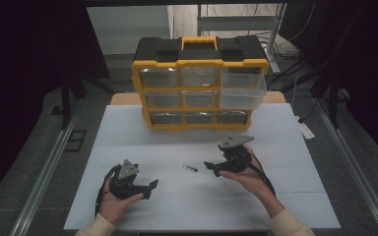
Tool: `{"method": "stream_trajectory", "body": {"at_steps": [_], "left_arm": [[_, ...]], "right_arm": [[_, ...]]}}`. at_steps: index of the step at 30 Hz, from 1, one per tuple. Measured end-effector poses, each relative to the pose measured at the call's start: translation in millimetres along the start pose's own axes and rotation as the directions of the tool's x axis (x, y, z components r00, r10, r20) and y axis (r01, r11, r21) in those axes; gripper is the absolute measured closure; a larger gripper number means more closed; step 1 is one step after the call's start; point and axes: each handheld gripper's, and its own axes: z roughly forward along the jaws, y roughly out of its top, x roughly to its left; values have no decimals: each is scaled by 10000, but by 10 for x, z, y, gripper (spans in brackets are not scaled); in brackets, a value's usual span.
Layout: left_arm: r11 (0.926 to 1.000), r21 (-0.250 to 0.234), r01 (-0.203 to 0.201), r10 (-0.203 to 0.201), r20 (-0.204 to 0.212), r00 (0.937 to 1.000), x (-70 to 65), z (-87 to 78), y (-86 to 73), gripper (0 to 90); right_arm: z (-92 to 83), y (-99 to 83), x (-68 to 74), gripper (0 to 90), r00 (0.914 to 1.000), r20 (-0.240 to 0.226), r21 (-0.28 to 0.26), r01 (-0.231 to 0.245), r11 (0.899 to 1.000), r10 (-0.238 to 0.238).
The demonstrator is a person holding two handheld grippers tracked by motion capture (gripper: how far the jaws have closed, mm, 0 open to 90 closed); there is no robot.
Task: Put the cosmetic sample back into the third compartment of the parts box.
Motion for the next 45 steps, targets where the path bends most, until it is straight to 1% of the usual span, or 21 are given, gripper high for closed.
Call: {"method": "stream_trajectory", "body": {"at_steps": [8,10,11,13,18,25,27,30,32,37,38,40,44,45], "left_arm": [[10000,-1,13,-13,31,10000,-5,4,0,73],[10000,4,11,-11,41,10000,-2,5,1,73],[10000,11,9,-9,44,10000,-1,5,1,73],[10000,14,-1,1,61,10000,-1,6,1,73],[10000,0,-2,2,78,10000,-1,4,2,73],[10000,-59,49,-48,116,9999,-1,-2,3,74],[10000,-56,54,-53,122,9999,-2,-1,3,74],[10000,-60,37,-36,136,9999,-3,-3,3,74],[10000,-70,41,-40,150,9999,-2,-9,2,74],[9999,-86,57,-56,156,9999,0,-12,1,74],[9999,-87,59,-58,157,9999,1,-12,1,74],[10000,-79,57,-56,155,9999,1,-11,1,74],[9999,-80,60,-59,152,9999,2,-12,1,74],[9999,-82,65,-64,147,9999,2,-13,0,74]], "right_arm": [[104,76,60,177,9992,-333,130,228,9997,-224],[127,90,70,177,9989,-392,201,246,9995,-238],[140,102,73,178,9988,-367,226,329,9992,-320],[154,115,76,178,9985,-477,211,296,9993,-286],[205,141,87,181,9982,-547,315,275,9991,-257],[354,213,133,185,9966,-729,703,433,9966,-382],[370,222,137,186,9963,-769,742,447,9962,-390],[489,249,151,193,9942,-906,971,662,9931,-574],[515,250,153,194,9941,-916,1052,674,9922,-578],[664,239,181,207,9919,-1018,1540,916,9838,-764],[685,239,192,213,9923,-1018,1656,867,9824,-704],[726,236,193,224,9908,-1058,1763,1020,9790,-842],[831,222,208,250,9891,-1104,2201,1197,9681,-971],[853,218,208,255,9878,-1125,2285,1309,9647,-1074]]}}
